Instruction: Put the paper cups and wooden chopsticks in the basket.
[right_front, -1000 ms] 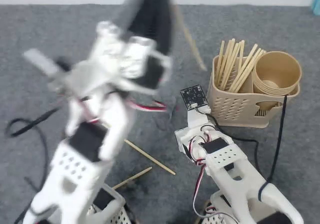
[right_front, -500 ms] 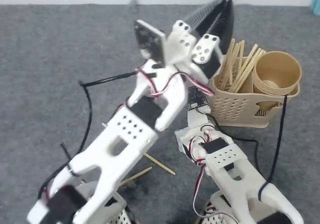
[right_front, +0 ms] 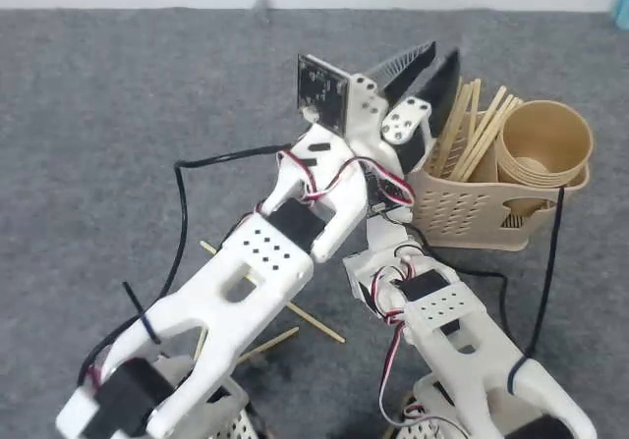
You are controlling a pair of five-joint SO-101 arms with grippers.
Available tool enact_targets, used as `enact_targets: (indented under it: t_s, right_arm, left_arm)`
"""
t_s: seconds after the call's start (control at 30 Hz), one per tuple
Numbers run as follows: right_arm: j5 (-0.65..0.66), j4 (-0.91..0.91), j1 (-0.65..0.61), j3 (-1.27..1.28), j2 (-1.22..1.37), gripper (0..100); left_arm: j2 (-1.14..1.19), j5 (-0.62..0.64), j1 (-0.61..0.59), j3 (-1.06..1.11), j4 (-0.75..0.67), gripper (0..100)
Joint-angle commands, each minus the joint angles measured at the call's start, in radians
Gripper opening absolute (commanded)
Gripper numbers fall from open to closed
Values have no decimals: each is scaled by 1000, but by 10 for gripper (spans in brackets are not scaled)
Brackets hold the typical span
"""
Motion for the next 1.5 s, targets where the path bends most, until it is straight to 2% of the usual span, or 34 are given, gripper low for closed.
enact_targets:
  t_s: [0.0,0.17,0.27,0.43,0.6,0.77,0.83,0.97,1.1,1.23,1.47]
  right_arm:
    - [18,-31,-4,-69,7,8]
    - [18,-31,-4,-69,7,8]
    - [18,-30,-4,-69,7,8]
    - [18,-30,-4,-69,7,8]
    - [18,-30,-4,-69,7,8]
    - [18,-30,-4,-69,7,8]
    - [18,-30,-4,-69,7,8]
    - [18,-27,-4,-69,7,8]
    - [18,-27,-4,-68,7,8]
    - [18,-28,-4,-68,7,8]
    - [18,-27,-4,-68,7,8]
  left_arm:
    - [-103,11,-6,4,64,186]
    - [-241,9,-26,10,157,147]
    - [-362,8,-71,8,261,99]
    - [-565,11,-236,4,525,16]
    - [-694,14,-454,12,781,13]
    - [-707,163,-644,16,1077,13]
    - [-692,190,-694,39,1143,13]
    - [-632,198,-769,139,1158,13]
    - [-540,198,-816,285,1057,13]
    - [-445,203,-821,397,984,13]
    - [-310,241,-819,453,971,15]
